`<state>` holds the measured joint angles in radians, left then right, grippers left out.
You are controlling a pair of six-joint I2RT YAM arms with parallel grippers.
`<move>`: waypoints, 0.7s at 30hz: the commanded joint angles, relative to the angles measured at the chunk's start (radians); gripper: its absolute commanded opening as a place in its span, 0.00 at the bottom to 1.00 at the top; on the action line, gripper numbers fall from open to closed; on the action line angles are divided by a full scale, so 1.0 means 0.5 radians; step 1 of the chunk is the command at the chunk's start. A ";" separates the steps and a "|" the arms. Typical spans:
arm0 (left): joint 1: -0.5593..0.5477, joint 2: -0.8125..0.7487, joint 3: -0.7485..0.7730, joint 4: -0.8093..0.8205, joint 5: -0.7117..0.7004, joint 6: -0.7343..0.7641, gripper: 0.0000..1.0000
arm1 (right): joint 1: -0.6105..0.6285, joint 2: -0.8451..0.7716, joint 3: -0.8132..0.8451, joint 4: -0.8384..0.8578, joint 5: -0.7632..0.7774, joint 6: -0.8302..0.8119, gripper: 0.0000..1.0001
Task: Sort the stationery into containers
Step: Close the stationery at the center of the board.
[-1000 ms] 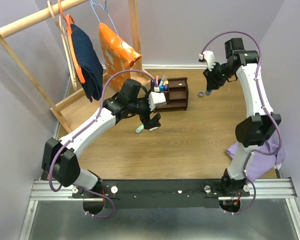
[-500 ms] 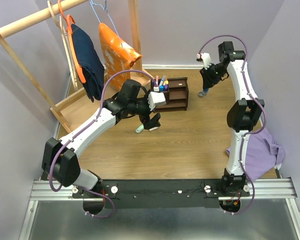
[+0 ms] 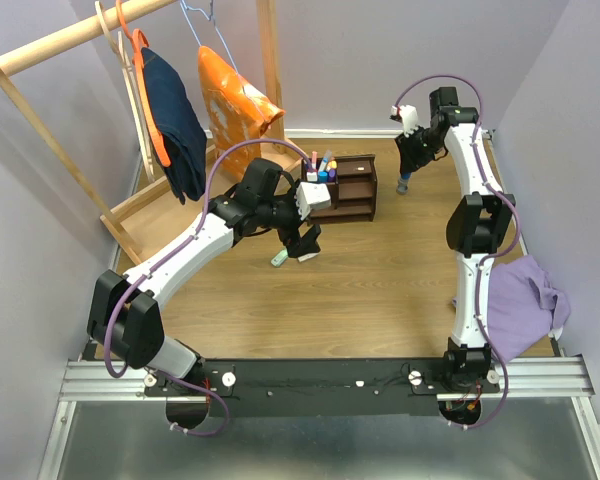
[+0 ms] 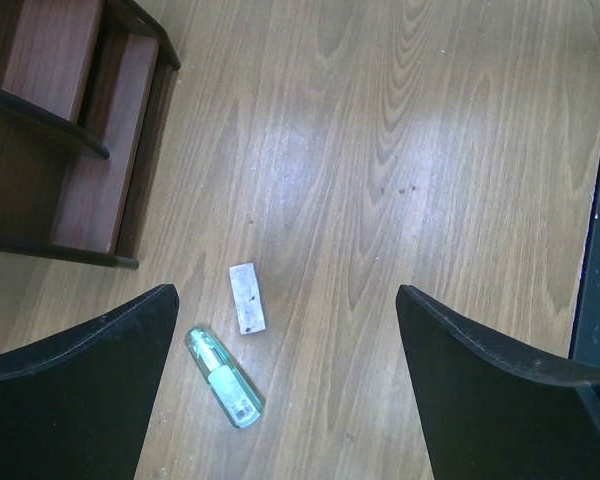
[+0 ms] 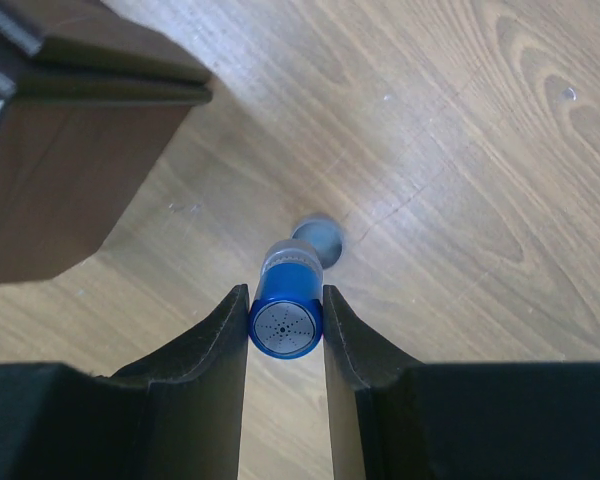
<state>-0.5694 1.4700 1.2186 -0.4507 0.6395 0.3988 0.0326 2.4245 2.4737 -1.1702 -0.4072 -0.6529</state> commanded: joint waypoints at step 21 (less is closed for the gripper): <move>0.040 0.085 -0.014 0.036 0.006 -0.018 0.99 | 0.005 0.225 0.142 0.125 0.066 0.066 0.01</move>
<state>-0.5537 1.5028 1.2144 -0.4500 0.6395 0.3943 0.0326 2.4935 2.4958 -1.1366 -0.3897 -0.6353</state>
